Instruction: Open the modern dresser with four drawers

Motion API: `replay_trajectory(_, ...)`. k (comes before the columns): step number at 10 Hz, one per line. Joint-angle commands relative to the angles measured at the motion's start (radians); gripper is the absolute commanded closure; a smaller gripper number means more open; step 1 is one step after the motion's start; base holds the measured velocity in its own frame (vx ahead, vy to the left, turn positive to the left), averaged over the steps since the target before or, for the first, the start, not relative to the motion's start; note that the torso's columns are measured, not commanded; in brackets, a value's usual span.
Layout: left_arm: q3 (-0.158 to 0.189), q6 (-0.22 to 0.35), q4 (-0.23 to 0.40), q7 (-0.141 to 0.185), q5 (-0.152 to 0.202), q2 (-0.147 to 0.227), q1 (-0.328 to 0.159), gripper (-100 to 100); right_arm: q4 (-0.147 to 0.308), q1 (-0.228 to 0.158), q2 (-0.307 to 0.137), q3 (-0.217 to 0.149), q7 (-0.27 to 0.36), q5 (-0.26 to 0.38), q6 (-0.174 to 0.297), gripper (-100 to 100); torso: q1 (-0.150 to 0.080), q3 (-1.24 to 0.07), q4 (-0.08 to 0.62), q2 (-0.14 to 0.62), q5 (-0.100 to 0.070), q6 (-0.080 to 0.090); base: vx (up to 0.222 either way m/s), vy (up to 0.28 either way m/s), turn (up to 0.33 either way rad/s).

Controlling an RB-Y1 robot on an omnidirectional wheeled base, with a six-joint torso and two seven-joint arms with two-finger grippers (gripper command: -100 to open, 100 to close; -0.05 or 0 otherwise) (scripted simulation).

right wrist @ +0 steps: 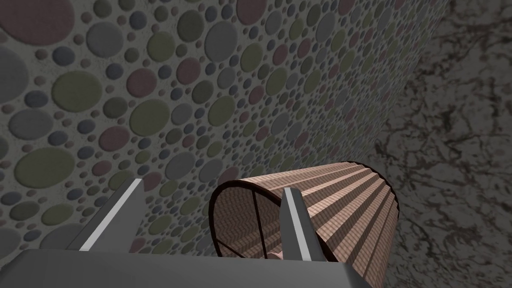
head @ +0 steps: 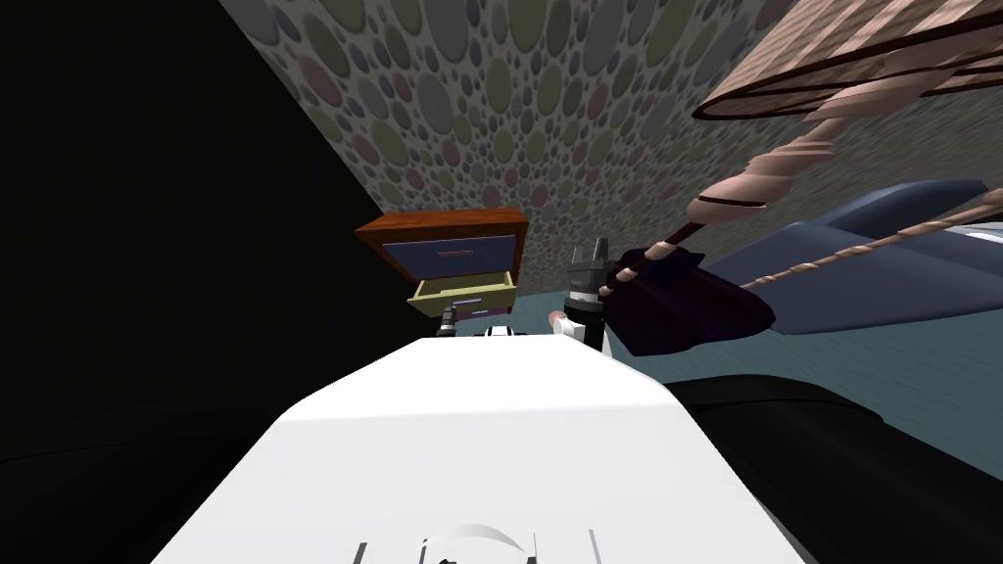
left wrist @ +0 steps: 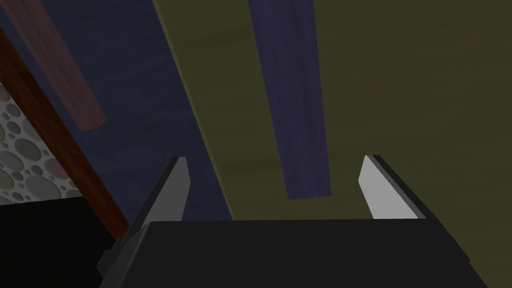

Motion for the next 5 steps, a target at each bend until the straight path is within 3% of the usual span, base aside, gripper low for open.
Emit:
replay_trajectory(1, -0.002, 0.081, -0.069, 0.013, -0.002, 0.008, -0.010, -100, 0.000, 0.000, 0.000, 0.000, 0.000, 0.000, 0.000, 0, 0.000, 0.000, 0.000, 0.001, 0.000, 0.000, -0.074, -0.022, -0.001)
replay_trajectory(4, -0.002, 0.175, -0.143, 0.030, -0.003, 0.021, -0.029, -100, 0.000, 0.000, 0.000, 0.000, 0.000, 0.000, 0.000, 0, -0.001, -0.002, 0.002, -0.001, -0.002, 0.000, -0.070, -0.027, -0.001)
replay_trajectory(5, -0.005, 0.162, -0.132, 0.029, -0.003, 0.019, -0.013, -100, 0.000, 0.000, 0.000, 0.000, 0.000, 0.000, 0.000, 0, -0.002, 0.000, 0.004, 0.001, -0.004, -0.001, -0.023, -0.007, -0.002)
